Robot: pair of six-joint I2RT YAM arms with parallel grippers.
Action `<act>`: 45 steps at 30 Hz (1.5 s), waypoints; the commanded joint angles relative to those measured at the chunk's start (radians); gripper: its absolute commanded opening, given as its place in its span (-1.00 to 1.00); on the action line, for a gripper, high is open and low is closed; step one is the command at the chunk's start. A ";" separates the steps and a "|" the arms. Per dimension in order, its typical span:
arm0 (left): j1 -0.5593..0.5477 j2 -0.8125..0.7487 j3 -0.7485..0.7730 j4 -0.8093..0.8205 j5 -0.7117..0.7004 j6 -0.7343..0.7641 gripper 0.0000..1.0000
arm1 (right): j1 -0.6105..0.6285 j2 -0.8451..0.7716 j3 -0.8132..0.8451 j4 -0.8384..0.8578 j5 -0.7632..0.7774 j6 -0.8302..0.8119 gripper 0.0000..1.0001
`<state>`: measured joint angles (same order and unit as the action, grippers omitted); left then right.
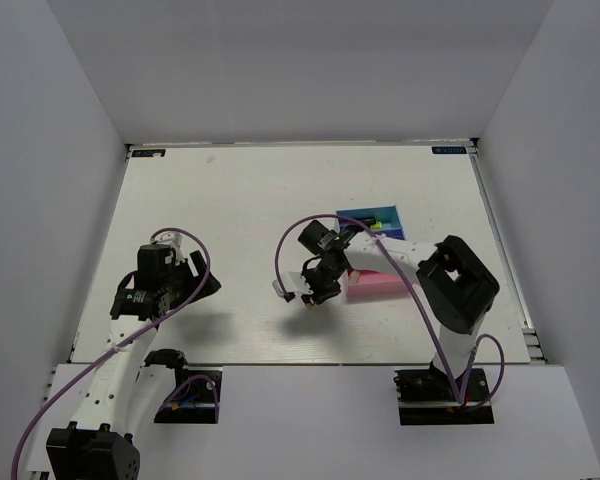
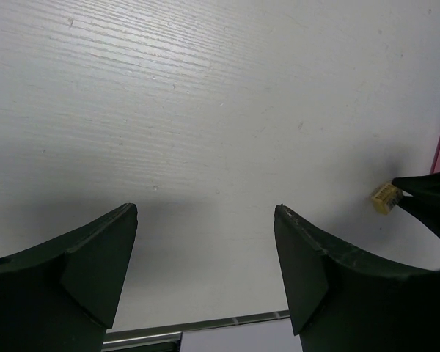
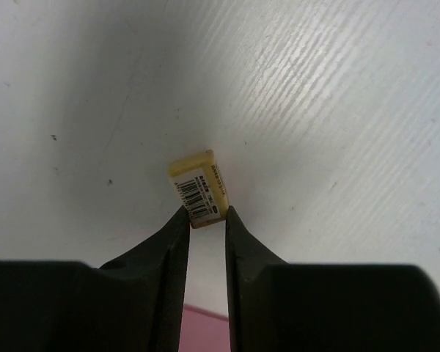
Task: Sort the stationery into containers
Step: Grab a piece of stationery with the right arm, then place the stationery into the container
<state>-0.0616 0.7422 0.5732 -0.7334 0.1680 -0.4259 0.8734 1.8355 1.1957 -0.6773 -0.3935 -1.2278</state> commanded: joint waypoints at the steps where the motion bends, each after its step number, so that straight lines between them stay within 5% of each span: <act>1: 0.005 -0.012 0.016 -0.001 -0.016 0.012 0.71 | 0.001 -0.113 -0.011 0.038 0.005 0.143 -1.00; 9: 0.005 -0.012 0.014 0.005 -0.007 0.012 0.71 | -0.001 -0.367 -0.060 0.052 0.099 0.292 -1.00; 17: 0.005 -0.001 0.013 0.009 0.008 0.012 0.71 | -0.063 -0.547 -0.166 0.007 0.444 0.196 -1.00; 23: 0.005 0.005 0.010 0.011 0.010 0.013 0.71 | -0.146 -0.640 -0.183 -0.067 0.447 0.117 -1.00; 32: 0.002 0.013 0.010 0.005 0.001 0.015 0.71 | -0.197 -0.549 -0.208 -0.143 0.334 0.028 -0.89; 35: 0.003 0.017 0.011 0.005 0.001 0.016 0.71 | -0.209 -0.501 -0.202 -0.127 0.335 0.034 -0.70; 38: 0.005 0.016 0.011 0.008 -0.001 0.015 0.71 | -0.229 -0.486 -0.191 -0.094 0.331 0.076 0.30; 39: 0.005 0.014 0.011 0.005 -0.001 0.016 0.71 | -0.234 -0.489 -0.189 -0.088 0.315 0.086 0.49; 45: 0.005 0.014 0.011 0.006 0.002 0.018 0.71 | -0.263 -0.519 -0.163 -0.036 0.289 0.200 0.44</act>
<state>-0.0616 0.7624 0.5732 -0.7330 0.1661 -0.4187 0.6258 1.3525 0.9970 -0.7666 -0.0700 -1.1053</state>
